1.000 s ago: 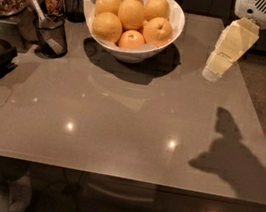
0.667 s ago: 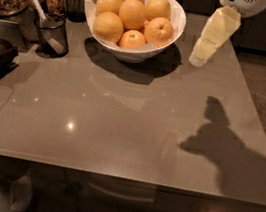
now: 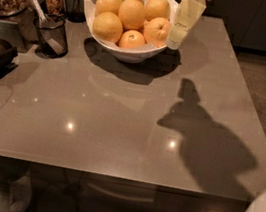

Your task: Pick orange from white bowl

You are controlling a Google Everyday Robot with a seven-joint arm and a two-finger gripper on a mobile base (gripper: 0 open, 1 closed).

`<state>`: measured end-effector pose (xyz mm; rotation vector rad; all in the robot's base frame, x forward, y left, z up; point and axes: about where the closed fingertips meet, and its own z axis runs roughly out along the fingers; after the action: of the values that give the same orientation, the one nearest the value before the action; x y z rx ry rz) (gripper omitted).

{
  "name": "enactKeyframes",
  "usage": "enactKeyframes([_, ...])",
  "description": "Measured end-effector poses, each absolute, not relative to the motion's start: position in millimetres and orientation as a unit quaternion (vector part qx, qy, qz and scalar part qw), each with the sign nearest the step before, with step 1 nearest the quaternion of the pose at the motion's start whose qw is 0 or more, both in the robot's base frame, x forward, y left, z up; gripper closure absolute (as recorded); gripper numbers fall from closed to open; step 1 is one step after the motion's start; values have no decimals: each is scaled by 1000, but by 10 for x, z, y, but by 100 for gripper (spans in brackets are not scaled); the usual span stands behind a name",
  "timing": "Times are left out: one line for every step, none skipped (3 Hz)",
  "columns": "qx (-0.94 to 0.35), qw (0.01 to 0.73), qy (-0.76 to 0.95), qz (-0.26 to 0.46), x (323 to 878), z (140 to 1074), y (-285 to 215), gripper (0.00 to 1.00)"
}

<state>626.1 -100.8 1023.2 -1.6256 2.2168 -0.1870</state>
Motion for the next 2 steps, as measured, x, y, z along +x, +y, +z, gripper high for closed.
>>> enactKeyframes([-577, 205, 788, -68, 6311, 10254, -980, 0])
enactKeyframes([-576, 221, 785, -53, 6573, 10232, -801, 0])
